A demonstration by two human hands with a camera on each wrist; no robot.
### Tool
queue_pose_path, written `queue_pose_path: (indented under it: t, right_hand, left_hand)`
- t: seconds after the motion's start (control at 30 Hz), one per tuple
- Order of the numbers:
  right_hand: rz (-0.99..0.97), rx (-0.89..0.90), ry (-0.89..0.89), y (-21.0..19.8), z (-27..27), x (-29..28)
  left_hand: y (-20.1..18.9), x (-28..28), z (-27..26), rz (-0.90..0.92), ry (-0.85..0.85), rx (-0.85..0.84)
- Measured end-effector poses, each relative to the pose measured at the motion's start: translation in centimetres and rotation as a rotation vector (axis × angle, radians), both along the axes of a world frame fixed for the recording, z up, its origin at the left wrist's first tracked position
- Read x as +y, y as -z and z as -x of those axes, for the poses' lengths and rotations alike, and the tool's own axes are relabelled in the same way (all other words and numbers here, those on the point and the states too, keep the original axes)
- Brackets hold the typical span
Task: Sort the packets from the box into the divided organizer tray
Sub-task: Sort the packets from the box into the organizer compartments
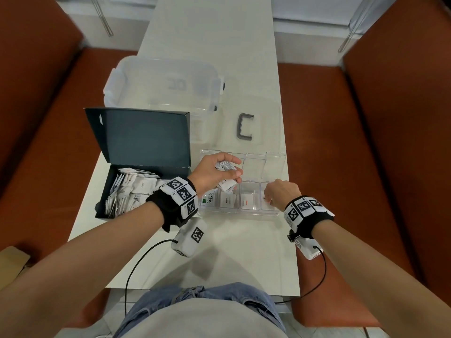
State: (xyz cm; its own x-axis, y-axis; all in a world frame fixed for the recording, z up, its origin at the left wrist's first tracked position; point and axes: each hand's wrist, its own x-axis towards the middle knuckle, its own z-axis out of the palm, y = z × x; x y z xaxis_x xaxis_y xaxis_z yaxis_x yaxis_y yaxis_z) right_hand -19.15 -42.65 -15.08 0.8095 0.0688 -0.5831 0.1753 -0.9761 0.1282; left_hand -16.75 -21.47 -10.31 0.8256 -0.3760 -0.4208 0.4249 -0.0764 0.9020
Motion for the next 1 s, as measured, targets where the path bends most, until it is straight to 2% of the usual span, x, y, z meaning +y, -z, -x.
queue_pose_path:
  t: [0.2,0.33,0.5,0.7,0.8,0.9,1.0]
  right_hand:
    - [-0.039,0.040,0.038,-0.2,0.2,-0.5]
    - [-0.020,0.064,-0.056,0.2,0.2,-0.6]
    - [0.050,0.009,-0.151,0.7,0.7,-0.1]
    - [0.060,0.000,-0.171,0.4,0.9,0.1]
    - [0.026,0.038,-0.127,-0.2,0.8,0.1]
    - [-0.049,0.029,-0.009,-1.7,0.5,-0.2]
    - [-0.272,-0.059,0.168,-3.8,0.3,-0.5]
  left_hand:
    - [0.1,0.2,0.0,-0.018,-0.001,0.004]
    - [-0.1,0.1,0.0,-0.024,0.008,0.006]
    - [-0.3,-0.1,0.1,-0.037,0.011,-0.006]
    - [-0.5,-0.1,0.1,-0.040,0.010,0.006]
    - [-0.5,-0.1,0.2,-0.039,-0.001,0.024]
    - [-0.5,-0.1,0.1,-0.034,-0.022,0.064]
    - [-0.6,-0.1,0.0,-0.006,-0.054,0.128]
